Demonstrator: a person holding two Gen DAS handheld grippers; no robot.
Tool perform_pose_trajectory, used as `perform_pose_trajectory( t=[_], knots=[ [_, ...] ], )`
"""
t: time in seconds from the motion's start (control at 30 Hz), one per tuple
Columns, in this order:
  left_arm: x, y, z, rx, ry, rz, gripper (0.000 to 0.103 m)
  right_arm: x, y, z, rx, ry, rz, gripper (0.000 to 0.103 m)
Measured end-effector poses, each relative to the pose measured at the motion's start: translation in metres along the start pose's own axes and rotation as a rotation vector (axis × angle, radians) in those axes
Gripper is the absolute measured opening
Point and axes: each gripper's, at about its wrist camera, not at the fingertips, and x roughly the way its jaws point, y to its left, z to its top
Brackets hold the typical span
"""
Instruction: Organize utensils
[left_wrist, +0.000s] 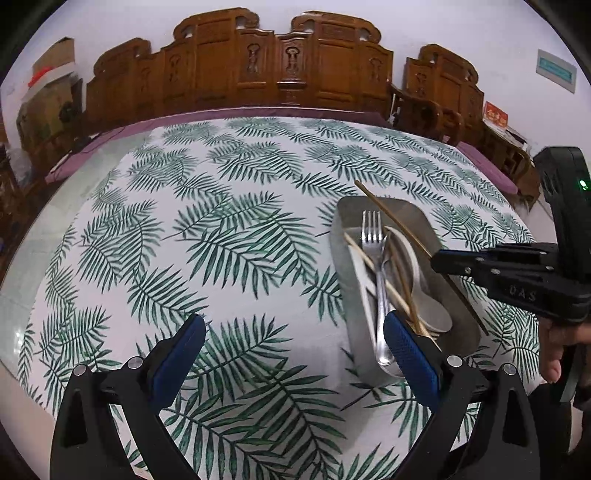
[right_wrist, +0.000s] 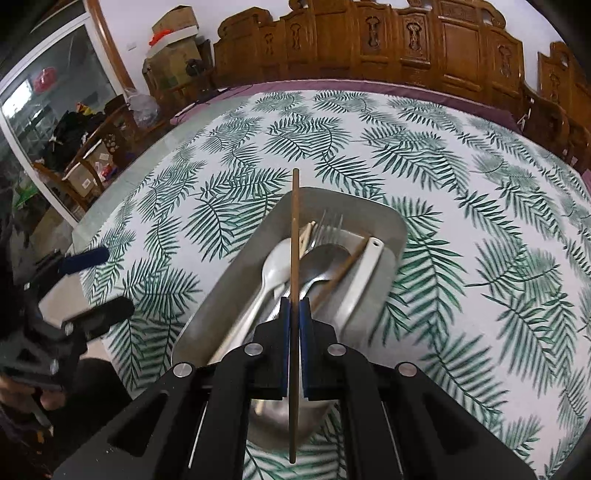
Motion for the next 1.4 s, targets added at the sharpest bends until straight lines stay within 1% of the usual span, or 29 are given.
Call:
perform_pose_trajectory(
  t=[0.2,0.37,0.53,0.67,0.73,0.83,1.1,1.2,1.27,1.33,1.4],
  knots=[
    [0.004,0.006,-0.004,-0.016,0.009,-0.002,0.093,0.023,0.006,-0.002,0.019,0.032,-0.017,0.006],
    [0.003,0.008,-0.004,-0.017,0.005,-0.003,0.093,0.032,0.01,-0.009,0.025,0.055,-0.057,0.006],
    [0.002,0.009,-0.003,-0.02,0.002,-0.004,0.093,0.036,0.013,-0.011,0.036,0.06,-0.052,0.006],
    [0.001,0.009,-0.003,-0.024,0.001,-0.005,0.093,0.036,0.015,-0.011,0.046,0.042,-0.02,0.008],
    [0.0,0.009,-0.003,-0.025,0.0,-0.005,0.093,0.034,0.016,-0.011,0.041,0.031,-0.008,0.01],
    [-0.001,0.009,-0.003,-0.024,-0.003,-0.007,0.093,0.029,0.016,-0.011,0.036,0.009,0.01,0.01],
    [-0.01,0.0,-0.002,-0.015,-0.022,-0.016,0.093,-0.004,0.014,-0.015,-0.006,-0.083,-0.018,0.01],
    [-0.017,-0.006,-0.001,-0.007,-0.037,-0.02,0.093,-0.022,0.013,-0.023,-0.022,-0.127,-0.043,0.023],
    [-0.022,-0.012,0.0,-0.003,-0.047,-0.026,0.093,-0.035,0.012,-0.03,-0.026,-0.15,-0.065,0.028],
    [-0.029,-0.018,0.001,0.005,-0.058,-0.032,0.093,-0.048,0.009,-0.037,-0.014,-0.171,-0.074,0.039],
    [-0.034,-0.025,0.0,0.015,-0.067,-0.033,0.093,-0.062,0.005,-0.045,0.002,-0.195,-0.079,0.047]
  ],
)
